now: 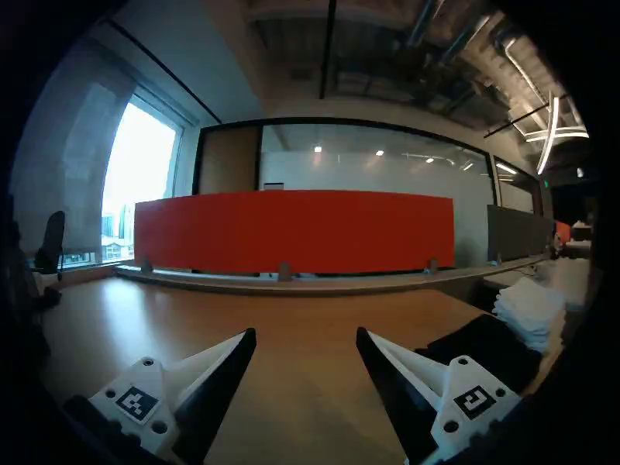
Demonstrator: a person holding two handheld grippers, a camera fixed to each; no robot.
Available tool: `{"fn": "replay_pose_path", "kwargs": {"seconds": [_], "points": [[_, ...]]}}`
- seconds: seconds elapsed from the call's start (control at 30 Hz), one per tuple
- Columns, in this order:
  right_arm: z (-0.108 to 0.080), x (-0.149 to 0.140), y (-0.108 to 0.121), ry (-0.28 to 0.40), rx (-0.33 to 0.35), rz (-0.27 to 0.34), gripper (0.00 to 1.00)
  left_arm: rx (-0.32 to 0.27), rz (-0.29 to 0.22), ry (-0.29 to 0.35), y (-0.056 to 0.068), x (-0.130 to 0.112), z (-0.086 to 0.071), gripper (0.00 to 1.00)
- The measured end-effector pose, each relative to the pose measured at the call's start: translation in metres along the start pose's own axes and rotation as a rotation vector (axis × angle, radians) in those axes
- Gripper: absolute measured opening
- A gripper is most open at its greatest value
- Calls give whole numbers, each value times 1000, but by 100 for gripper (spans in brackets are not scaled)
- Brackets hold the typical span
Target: Fold towel
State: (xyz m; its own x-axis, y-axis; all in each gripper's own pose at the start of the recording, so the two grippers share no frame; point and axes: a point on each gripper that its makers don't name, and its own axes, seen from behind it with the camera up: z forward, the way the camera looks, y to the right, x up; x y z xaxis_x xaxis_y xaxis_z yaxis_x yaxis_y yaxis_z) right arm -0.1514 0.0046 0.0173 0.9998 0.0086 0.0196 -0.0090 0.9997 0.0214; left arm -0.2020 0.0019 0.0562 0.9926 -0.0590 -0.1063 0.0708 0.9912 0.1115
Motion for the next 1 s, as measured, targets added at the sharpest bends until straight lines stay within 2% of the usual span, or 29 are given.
{"fn": "replay_pose_path", "kwargs": {"seconds": [1.0], "points": [[0, 0, 0, 0, 0, 0, 100, -1, -2, -2, -1, 3, -1, 98]]}}
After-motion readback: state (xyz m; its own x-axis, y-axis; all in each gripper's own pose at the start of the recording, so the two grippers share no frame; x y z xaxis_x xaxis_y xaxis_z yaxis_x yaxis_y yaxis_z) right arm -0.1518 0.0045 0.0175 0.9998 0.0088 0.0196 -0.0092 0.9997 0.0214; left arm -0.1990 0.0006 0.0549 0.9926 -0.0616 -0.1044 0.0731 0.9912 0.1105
